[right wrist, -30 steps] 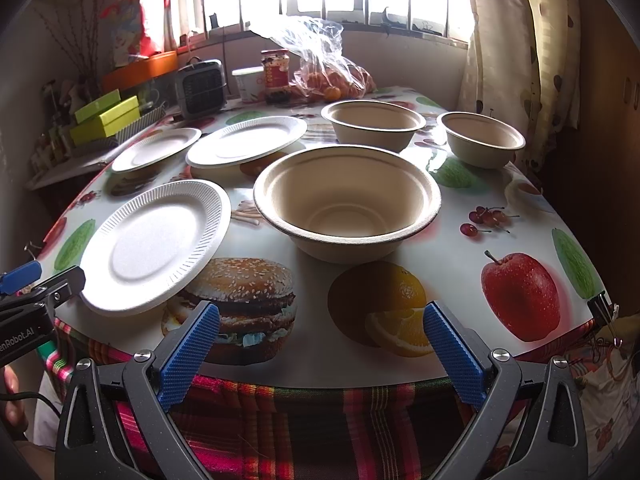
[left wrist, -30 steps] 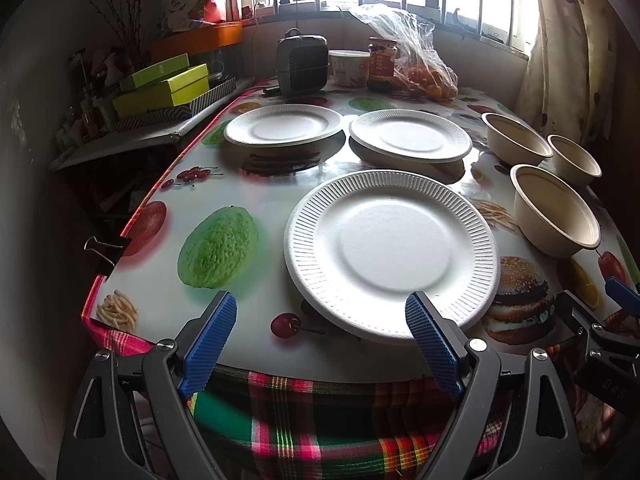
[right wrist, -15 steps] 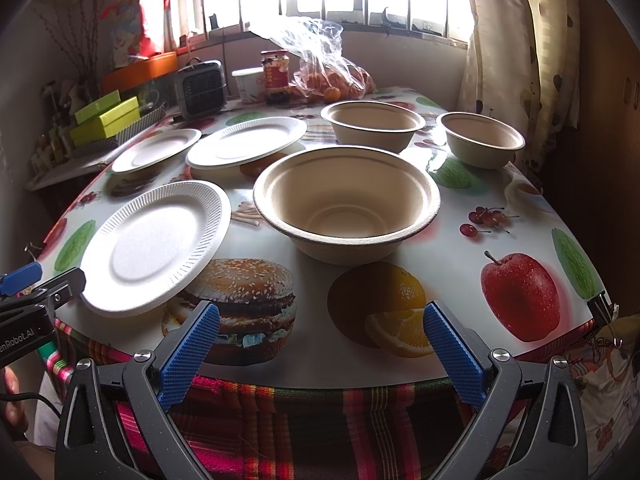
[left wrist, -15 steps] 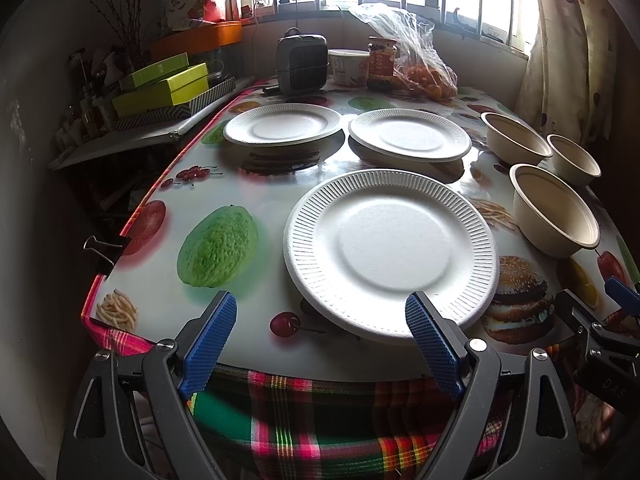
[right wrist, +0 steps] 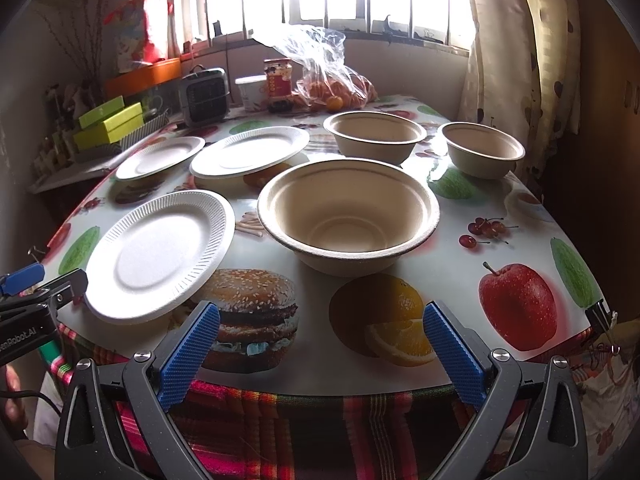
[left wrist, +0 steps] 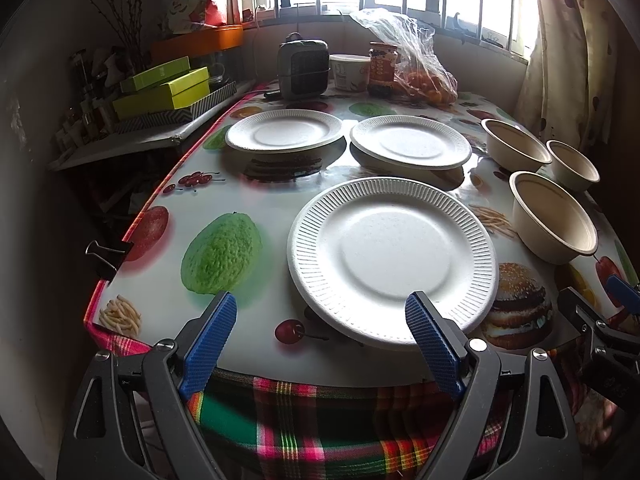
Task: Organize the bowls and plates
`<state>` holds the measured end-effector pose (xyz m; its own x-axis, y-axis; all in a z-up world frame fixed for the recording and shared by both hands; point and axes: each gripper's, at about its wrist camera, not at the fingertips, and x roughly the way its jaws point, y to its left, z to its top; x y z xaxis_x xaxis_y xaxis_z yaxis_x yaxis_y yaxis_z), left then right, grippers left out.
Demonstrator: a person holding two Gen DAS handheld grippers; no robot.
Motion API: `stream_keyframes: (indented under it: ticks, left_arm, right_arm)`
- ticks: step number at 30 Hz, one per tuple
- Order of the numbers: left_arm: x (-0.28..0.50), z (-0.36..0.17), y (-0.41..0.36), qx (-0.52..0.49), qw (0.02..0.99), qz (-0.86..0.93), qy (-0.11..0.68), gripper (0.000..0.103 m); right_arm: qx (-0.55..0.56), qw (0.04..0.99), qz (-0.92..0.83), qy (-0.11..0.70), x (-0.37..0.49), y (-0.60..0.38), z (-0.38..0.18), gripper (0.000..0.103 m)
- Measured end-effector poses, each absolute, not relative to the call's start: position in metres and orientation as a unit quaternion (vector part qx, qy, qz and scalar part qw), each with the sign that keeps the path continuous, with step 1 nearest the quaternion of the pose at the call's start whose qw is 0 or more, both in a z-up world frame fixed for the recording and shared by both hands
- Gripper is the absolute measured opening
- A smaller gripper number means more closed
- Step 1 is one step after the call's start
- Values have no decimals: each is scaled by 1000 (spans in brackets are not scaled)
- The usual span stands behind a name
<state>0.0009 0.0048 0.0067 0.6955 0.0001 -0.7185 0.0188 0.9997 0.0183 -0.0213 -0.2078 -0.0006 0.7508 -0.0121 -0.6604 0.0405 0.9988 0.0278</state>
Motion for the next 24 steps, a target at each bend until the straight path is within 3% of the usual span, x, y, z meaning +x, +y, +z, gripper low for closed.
stream_keyframes:
  ticks: [8,19,24]
  left_arm:
    - [8,19,22,-33,922,-33,386,87]
    - [39,48,54,-19,928,-6,371,86]
    - [61,59,77,-27,926,7,376,82]
  right_arm:
    - [21,944,23,329,-15,-203,18,103]
    - [1,951,76,301,24,-189,71,101]
    - [3,947,111,302,55,-182,95,98]
